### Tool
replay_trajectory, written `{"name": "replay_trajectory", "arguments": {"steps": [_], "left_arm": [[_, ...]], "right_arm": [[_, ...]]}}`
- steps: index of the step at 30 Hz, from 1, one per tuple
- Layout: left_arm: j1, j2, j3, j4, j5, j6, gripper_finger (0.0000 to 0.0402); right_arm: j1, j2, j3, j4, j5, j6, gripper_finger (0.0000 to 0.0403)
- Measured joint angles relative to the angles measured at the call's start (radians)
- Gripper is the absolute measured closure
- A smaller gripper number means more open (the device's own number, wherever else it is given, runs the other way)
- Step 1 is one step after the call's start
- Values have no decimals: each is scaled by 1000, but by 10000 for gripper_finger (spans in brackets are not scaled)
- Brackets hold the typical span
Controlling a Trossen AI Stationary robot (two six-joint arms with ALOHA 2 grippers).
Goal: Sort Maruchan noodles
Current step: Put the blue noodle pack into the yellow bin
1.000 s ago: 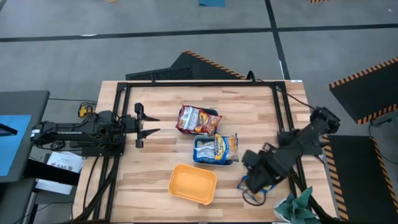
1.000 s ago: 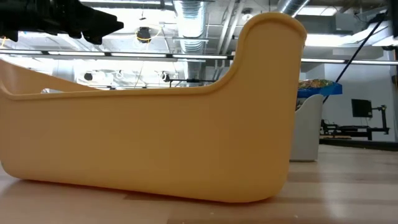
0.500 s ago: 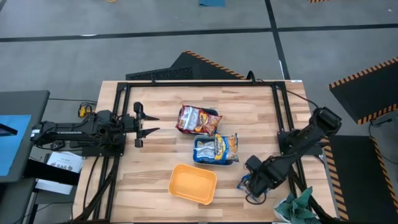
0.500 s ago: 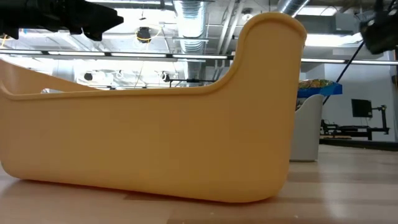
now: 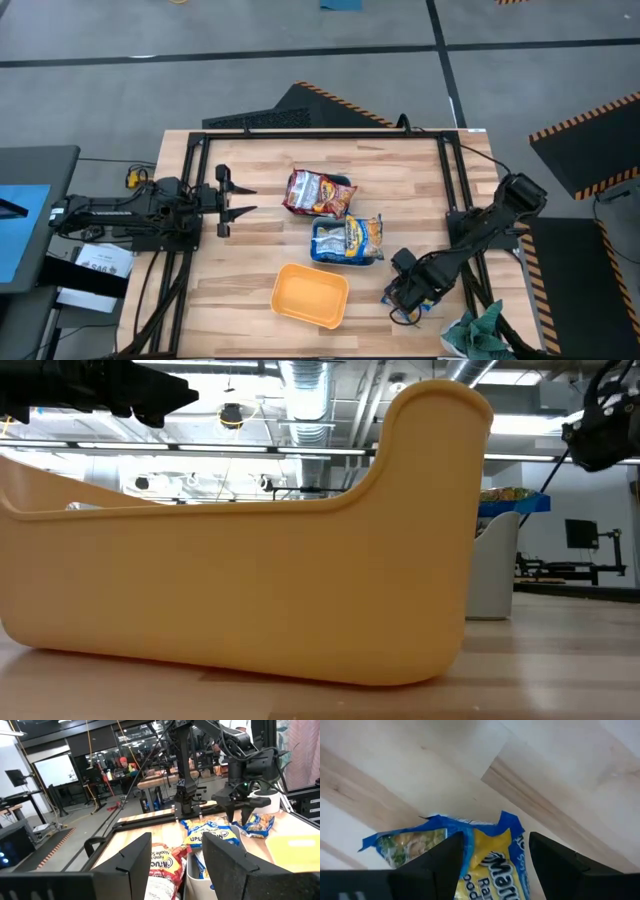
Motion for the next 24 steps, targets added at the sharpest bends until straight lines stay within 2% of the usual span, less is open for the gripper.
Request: {"name": "replay_trajectory", "arguments": {"steps": [7,10,14,19,20,24], "left_arm": [[0,0,0,0,0,0,237],[0,0,0,2,0,0,237],[0,0,1,4,0,0,237],[0,0,1,6,0,0,237],[0,0,1,9,0,0,237],[0,0,1,25,0,0,237]], "right_arm": [[0,70,0,22,-39,-8,154],[0,81,2,29,-50,-8,168],[0,76,0,22,-60,-17,231],[-1,53,-1,8,-66,-73,369],[-3,41,-1,5,-66,-80,382],[-3,-26,9,-3,-43,-117,384]]}}
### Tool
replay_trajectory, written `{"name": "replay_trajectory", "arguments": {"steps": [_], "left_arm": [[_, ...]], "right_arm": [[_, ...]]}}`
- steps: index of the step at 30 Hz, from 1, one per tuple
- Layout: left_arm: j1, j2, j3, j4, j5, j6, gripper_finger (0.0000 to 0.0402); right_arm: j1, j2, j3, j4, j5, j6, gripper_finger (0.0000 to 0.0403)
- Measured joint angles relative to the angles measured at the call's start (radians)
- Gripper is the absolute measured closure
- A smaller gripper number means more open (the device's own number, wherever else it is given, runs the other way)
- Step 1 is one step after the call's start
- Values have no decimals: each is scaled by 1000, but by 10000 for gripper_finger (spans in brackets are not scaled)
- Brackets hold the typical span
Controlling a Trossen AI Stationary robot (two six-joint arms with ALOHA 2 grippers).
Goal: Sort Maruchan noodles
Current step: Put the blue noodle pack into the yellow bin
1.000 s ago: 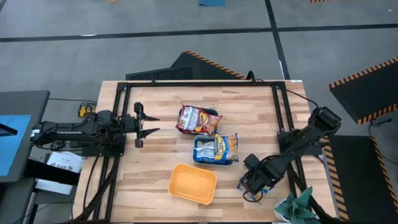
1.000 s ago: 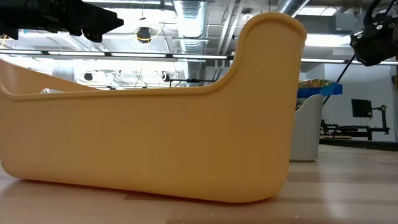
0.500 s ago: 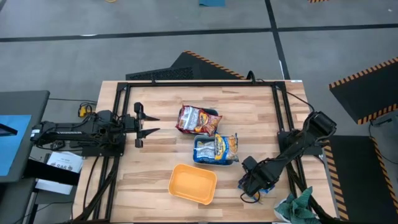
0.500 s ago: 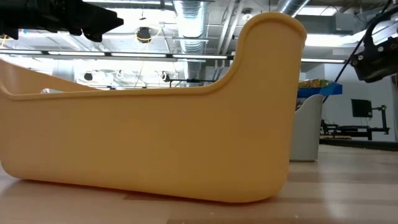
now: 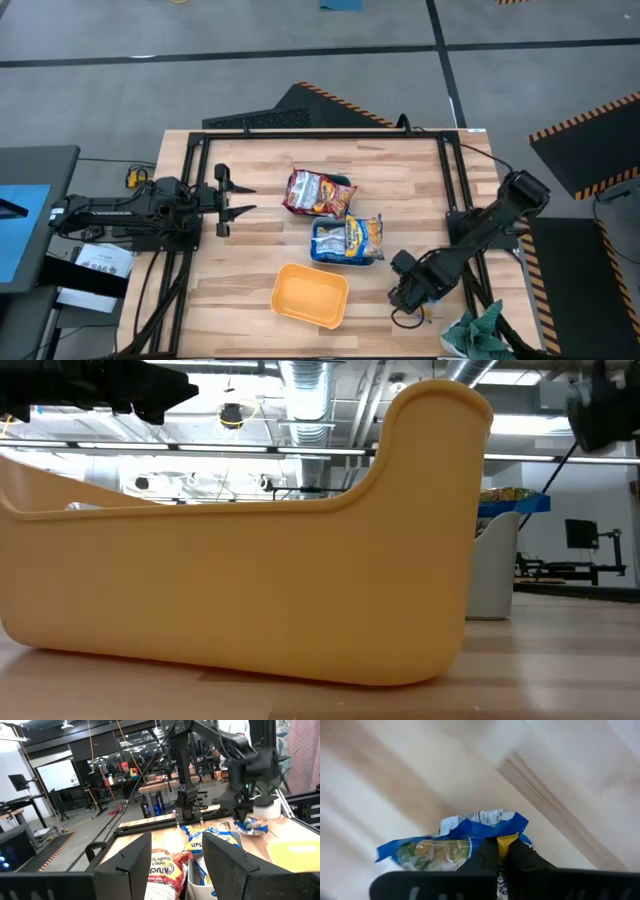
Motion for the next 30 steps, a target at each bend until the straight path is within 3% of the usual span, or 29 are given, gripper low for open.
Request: {"name": "replay_trajectory", "arguments": {"steps": [6,11,15,22,30], "left_arm": [[0,0,0,0,0,0,237],[0,0,0,0,0,0,237],[0,0,0,0,0,0,237],[0,0,0,0,0,0,237],[0,0,0,-1,0,0,237]], "right_arm": [[-1,-132,79,72,82,-212,384],[-38,-175,136,362,163,-549,384],[-110,-135,173,600,170,-828,384],[-236,15,271,826,17,-1176,385],[-317,196,365,802,-127,-1212,377]]}}
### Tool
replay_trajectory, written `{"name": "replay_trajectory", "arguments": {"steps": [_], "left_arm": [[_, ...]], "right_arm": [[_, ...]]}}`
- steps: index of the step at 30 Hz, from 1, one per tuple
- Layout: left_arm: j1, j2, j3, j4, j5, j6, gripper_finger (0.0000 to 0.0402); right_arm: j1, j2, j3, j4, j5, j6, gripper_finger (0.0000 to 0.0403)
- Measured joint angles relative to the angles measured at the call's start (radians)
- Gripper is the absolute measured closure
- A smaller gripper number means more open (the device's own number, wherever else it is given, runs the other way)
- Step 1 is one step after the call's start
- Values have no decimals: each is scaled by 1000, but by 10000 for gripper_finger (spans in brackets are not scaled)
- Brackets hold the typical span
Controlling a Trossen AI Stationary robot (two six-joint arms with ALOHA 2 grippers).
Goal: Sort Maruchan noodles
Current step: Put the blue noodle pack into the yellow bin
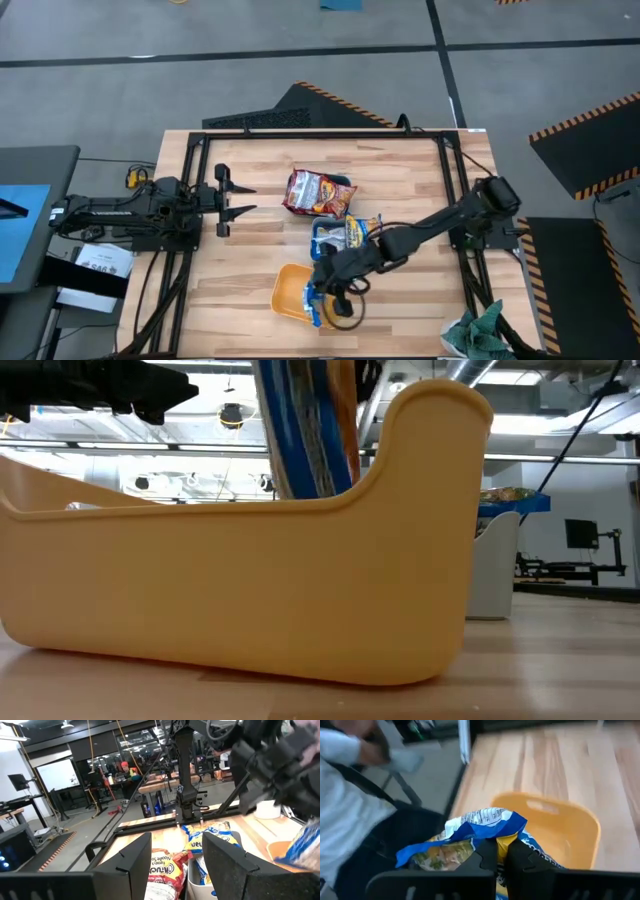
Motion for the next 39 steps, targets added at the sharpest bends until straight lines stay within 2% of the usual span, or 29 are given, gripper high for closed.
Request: {"name": "replay_trajectory", "arguments": {"steps": [6,12,19,24,27,33,39], "left_arm": [[0,0,0,0,0,0,237],[0,0,0,0,0,0,237],[0,0,0,-1,0,-8,237],[0,0,0,-2,0,-8,237],[0,0,0,-7,0,-8,237],[0,0,0,-23,0,-17,237],[0,0,0,-24,0,-27,237]], "right_arm": [[-34,47,49,-107,-15,8,358],[-66,46,58,-83,-22,131,340],[-87,45,58,-87,-21,192,271],[-109,-16,59,-179,-4,189,232],[-115,-72,58,-351,55,196,226],[-74,-159,46,-766,364,382,230],[-51,-222,-81,-936,422,657,232]]}}
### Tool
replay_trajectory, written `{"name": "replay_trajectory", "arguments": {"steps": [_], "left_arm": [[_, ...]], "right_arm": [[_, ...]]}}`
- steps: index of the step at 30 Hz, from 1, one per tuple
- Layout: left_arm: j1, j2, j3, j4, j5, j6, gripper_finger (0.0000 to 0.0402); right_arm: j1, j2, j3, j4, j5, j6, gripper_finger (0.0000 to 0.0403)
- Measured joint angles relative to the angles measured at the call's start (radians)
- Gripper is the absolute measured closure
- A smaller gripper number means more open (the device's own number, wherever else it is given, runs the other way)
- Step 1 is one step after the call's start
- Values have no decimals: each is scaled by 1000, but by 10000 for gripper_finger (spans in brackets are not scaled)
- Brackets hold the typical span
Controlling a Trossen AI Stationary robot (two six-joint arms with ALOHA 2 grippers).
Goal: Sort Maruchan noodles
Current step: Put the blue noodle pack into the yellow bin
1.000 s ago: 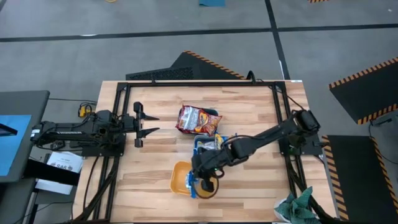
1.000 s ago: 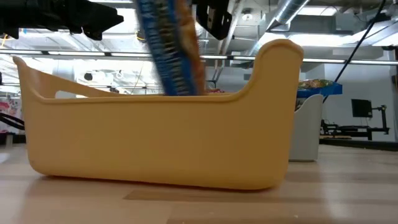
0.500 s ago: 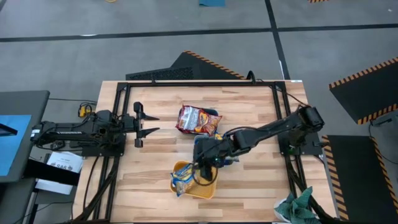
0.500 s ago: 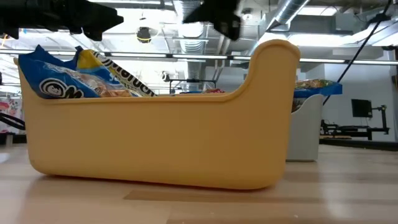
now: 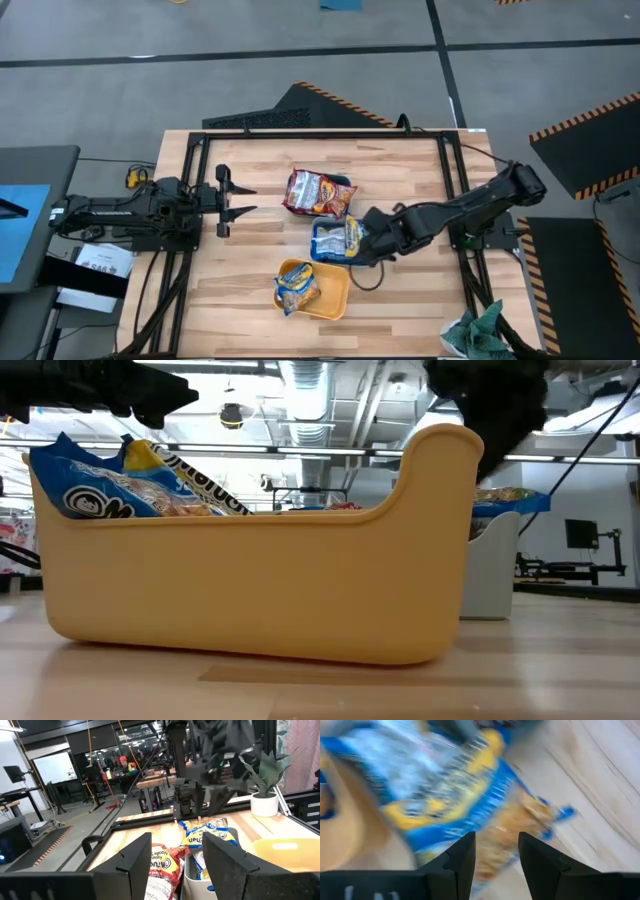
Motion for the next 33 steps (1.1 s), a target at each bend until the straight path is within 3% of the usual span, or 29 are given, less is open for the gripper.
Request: {"name": "replay_trajectory", "arguments": {"steps": [13,19,33], "left_arm": [[0,0,0,5,0,0,237],[0,0,0,6,0,0,237],[0,0,0,8,0,0,237]], "right_arm": [[-44,-275,-357,209,121,313,233],[-78,-339,-493,436,132,303,233],[-105,-318,-526,528,86,286,233]]}}
